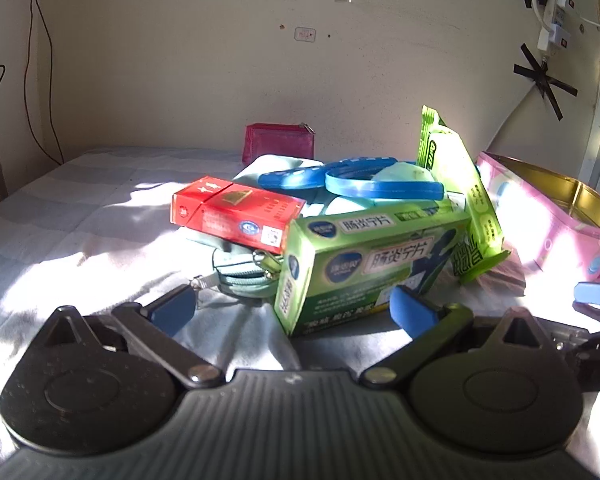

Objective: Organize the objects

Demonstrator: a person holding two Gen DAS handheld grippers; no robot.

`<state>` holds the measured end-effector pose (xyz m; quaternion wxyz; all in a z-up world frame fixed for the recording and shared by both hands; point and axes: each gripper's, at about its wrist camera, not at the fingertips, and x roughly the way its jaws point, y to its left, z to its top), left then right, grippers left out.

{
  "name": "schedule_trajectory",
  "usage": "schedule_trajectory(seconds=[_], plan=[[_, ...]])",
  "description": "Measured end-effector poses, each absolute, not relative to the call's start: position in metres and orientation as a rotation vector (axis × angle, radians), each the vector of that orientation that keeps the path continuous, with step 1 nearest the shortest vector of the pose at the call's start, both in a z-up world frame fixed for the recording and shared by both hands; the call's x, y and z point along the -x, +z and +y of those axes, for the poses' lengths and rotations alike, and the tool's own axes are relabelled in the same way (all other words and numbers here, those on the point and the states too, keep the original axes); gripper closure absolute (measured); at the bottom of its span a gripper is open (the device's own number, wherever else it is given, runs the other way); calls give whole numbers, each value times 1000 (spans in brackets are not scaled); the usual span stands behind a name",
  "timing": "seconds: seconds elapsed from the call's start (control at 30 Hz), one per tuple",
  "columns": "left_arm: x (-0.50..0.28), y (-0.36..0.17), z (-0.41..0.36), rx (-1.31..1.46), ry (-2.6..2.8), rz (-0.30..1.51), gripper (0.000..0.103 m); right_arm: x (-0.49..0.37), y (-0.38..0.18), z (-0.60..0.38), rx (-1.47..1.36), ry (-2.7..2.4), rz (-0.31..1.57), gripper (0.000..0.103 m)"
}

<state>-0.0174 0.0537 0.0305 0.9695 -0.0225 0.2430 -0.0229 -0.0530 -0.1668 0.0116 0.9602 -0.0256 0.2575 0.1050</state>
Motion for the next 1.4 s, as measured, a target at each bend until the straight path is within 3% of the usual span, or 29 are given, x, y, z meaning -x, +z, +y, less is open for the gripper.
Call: schedule_trajectory(seconds=[0.17, 0.4, 0.43, 0.47, 0.53, 0.73, 1.0, 1.17, 1.4], plan=[[6, 19, 68, 60, -39, 465, 0, 46, 42, -143, 24, 308, 399, 11], [20, 20, 80, 119, -50, 379, 0, 7, 47, -120, 27, 309, 433, 14], [19, 19, 81, 124, -54, 380, 0, 1, 44, -120, 30, 300, 454, 24], [18, 19, 82, 130, -56, 383, 0, -3, 43, -120, 17, 306, 480, 47], [17, 18, 85, 144, -66, 390, 0, -6, 40, -130, -72, 343, 527, 66], [13, 14, 88, 167, -76, 411, 0, -1, 36, -165, -190, 277, 554, 79], [11, 13, 93, 172, -83, 412, 0, 11, 21, -199, -244, 219, 626, 73], [10, 11, 99, 175, -91, 407, 0, 20, 24, -201, -222, 199, 589, 38], [10, 10, 105, 188, -101, 398, 0, 1, 20, -192, -175, 190, 613, 17]])
